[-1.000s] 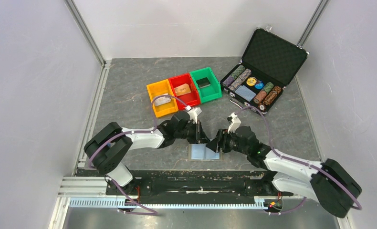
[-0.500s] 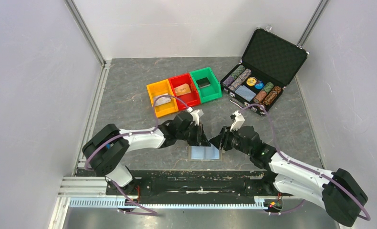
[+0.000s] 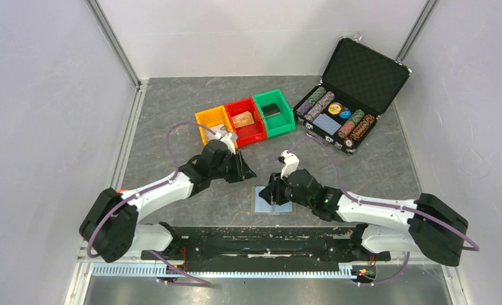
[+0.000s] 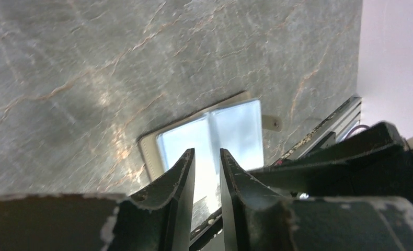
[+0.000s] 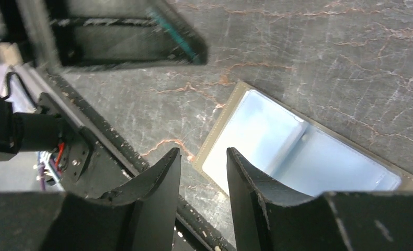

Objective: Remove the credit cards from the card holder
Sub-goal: Remove the credit card from the card holder.

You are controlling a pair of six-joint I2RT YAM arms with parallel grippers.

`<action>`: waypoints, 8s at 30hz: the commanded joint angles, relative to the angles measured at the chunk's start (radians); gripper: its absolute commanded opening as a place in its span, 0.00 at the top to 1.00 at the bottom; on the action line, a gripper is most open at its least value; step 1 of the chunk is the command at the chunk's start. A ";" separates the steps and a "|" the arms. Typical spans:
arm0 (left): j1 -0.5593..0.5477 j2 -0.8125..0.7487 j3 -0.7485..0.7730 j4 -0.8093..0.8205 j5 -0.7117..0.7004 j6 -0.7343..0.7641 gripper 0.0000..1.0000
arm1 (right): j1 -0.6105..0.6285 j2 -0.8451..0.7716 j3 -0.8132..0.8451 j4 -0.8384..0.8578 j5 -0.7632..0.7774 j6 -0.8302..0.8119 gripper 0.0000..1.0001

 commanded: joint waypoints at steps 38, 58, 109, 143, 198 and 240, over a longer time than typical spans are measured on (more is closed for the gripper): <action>0.003 -0.502 -0.243 -0.216 -0.318 0.098 0.54 | 0.159 0.447 0.435 -0.504 0.383 0.064 0.26; 0.003 -0.517 -0.253 -0.212 -0.313 0.090 0.53 | 0.165 0.374 0.440 -0.571 0.404 0.191 0.24; 0.002 -0.372 -0.335 0.076 -0.041 0.032 0.64 | -0.039 0.274 -0.008 0.167 -0.026 0.035 0.90; -0.003 -0.227 -0.298 0.134 0.013 0.025 0.62 | -0.006 -0.057 0.162 -0.264 0.220 -0.066 0.56; -0.003 -0.576 -0.348 -0.105 -0.324 -0.019 0.50 | 0.160 0.421 0.294 -0.248 0.291 -0.096 0.60; -0.055 0.097 -0.126 0.174 0.001 0.067 0.71 | -0.067 0.224 -0.139 0.400 -0.118 0.116 0.82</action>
